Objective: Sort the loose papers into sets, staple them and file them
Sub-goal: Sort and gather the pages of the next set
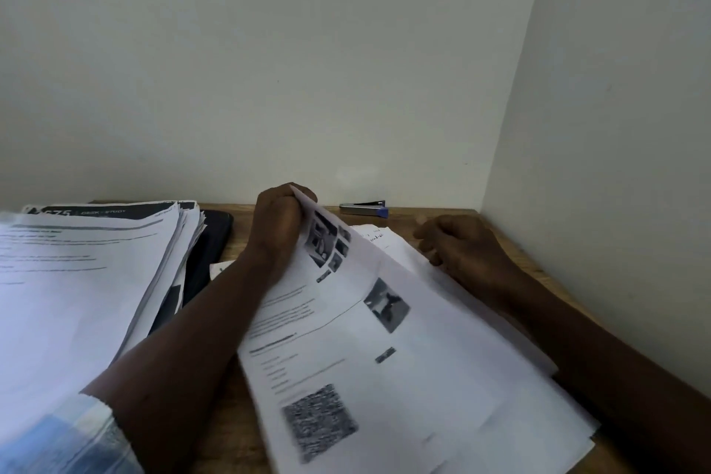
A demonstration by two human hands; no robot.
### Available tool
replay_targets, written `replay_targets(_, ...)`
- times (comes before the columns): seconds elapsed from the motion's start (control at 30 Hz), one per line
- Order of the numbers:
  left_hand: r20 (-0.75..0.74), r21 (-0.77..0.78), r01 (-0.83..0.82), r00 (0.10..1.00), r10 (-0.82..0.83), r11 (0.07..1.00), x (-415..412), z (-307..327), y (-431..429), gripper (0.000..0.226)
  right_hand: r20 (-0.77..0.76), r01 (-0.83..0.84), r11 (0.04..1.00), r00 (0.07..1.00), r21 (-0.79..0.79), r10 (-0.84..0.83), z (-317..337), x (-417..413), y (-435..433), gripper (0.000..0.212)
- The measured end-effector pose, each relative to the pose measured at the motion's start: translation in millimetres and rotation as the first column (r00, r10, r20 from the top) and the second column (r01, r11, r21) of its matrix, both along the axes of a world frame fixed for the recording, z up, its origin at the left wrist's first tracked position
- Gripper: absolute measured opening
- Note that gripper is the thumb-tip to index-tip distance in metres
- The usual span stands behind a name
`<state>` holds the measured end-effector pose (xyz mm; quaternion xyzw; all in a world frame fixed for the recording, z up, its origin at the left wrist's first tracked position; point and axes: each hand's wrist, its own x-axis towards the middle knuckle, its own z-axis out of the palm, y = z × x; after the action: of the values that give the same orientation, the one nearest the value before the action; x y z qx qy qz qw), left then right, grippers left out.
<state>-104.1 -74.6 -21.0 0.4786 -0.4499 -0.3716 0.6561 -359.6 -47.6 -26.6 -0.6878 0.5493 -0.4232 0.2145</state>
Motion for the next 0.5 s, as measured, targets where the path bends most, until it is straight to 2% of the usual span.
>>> replay_targets(0.03, -0.049, 0.013, 0.011, 0.999, -0.010, 1.000, 0, 1, 1, 0.019, -0.096, -0.003, 1.000, 0.995, -0.014, 0.002, -1, -2, 2, 0.064)
replay_targets(0.1, -0.064, 0.015, 0.042, 0.997, -0.041, 0.999, 0, 2, 3, 0.042, -0.223, 0.004, 1.000, 0.975, 0.003, -0.003, -3, -2, 4, 0.072)
replay_targets(0.17, -0.049, 0.005, 0.058, 0.997, -0.058, 0.998, -2, 2, 5, 0.049, -0.247, 0.011, 1.000, 0.969, 0.026, -0.004, -5, 0, 5, 0.060)
replay_targets(0.27, 0.080, 0.018, 0.031, 0.996, -0.032, 0.999, -1, -3, 4, 0.020, -0.182, 0.017, 0.999, 0.983, 0.039, -0.010, -6, 6, 7, 0.032)
replay_targets(0.33, 0.187, -0.012, 0.022, 0.982, -0.020, 1.000, 1, -7, -1, 0.021, -0.118, 0.007, 0.997, 0.993, 0.076, 0.002, -9, 7, 7, 0.022)
replay_targets(0.4, 0.336, -0.078, 0.028, 0.942, 0.000, 0.997, -2, -7, 0, 0.012, -0.044, -0.015, 0.996, 0.999, 0.083, 0.018, -11, 8, 6, 0.015)
replay_targets(0.5, 0.518, -0.091, 0.070, 0.855, -0.012, 0.993, -7, -13, 5, 0.012, 0.077, -0.046, 0.997, 0.996, 0.065, 0.041, -11, 8, 6, 0.017)
